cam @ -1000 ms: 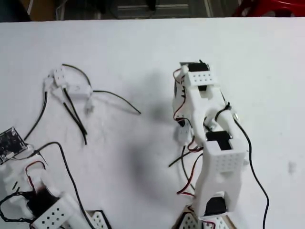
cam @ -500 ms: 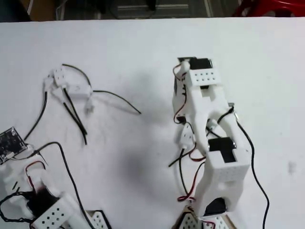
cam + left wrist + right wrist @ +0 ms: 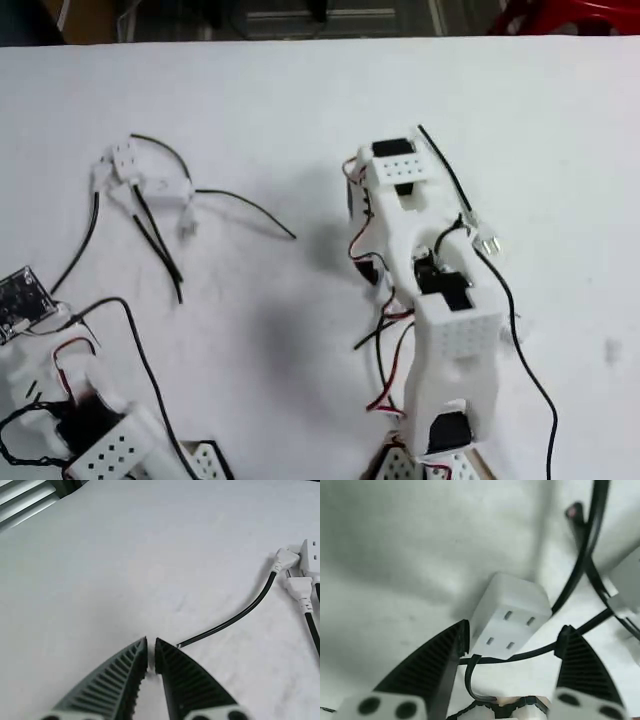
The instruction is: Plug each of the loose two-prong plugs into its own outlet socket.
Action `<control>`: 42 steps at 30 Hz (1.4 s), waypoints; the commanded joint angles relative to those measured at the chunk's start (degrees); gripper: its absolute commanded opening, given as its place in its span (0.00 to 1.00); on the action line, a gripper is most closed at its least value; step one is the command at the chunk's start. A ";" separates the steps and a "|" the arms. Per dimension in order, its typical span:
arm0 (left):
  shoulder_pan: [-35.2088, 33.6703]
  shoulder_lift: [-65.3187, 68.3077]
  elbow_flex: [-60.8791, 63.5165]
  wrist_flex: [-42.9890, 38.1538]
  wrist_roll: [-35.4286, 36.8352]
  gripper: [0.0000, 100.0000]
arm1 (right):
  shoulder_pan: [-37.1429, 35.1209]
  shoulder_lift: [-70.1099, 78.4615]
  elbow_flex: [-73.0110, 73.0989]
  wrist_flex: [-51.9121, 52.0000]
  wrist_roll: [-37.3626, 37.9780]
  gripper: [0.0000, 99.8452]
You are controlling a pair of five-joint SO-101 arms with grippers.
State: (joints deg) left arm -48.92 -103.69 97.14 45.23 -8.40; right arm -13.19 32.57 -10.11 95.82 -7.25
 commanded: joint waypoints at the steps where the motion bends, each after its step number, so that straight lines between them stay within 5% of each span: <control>1: -0.92 -0.13 -0.18 -1.32 -0.26 0.05 | -0.75 2.07 -2.20 -0.66 -0.62 0.28; 7: -0.92 -0.13 -0.18 -1.32 -0.26 0.05 | -0.84 4.26 -5.63 -0.22 -0.26 0.09; 16: -0.92 -0.13 -0.18 -1.32 -0.26 0.05 | -1.45 -1.36 -12.92 2.51 -0.18 0.11; 21: -0.92 -0.13 -0.18 -1.32 -0.26 0.05 | -8.48 -5.23 -16.35 2.51 -0.79 0.11; 27: -0.92 -0.13 -0.18 -1.32 -0.26 0.05 | -18.68 -0.84 -20.84 1.27 -10.99 0.12; 38: -0.92 -0.31 -0.18 0.18 -0.26 0.05 | -24.48 21.85 -42.81 1.19 -30.33 0.12; 42: -0.92 -0.31 -0.18 0.18 -0.26 0.05 | -24.31 26.24 -45.01 2.59 -32.18 0.24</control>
State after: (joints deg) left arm -48.92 -103.69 97.14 45.32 -8.40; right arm -37.19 57.80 -52.92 97.67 -38.11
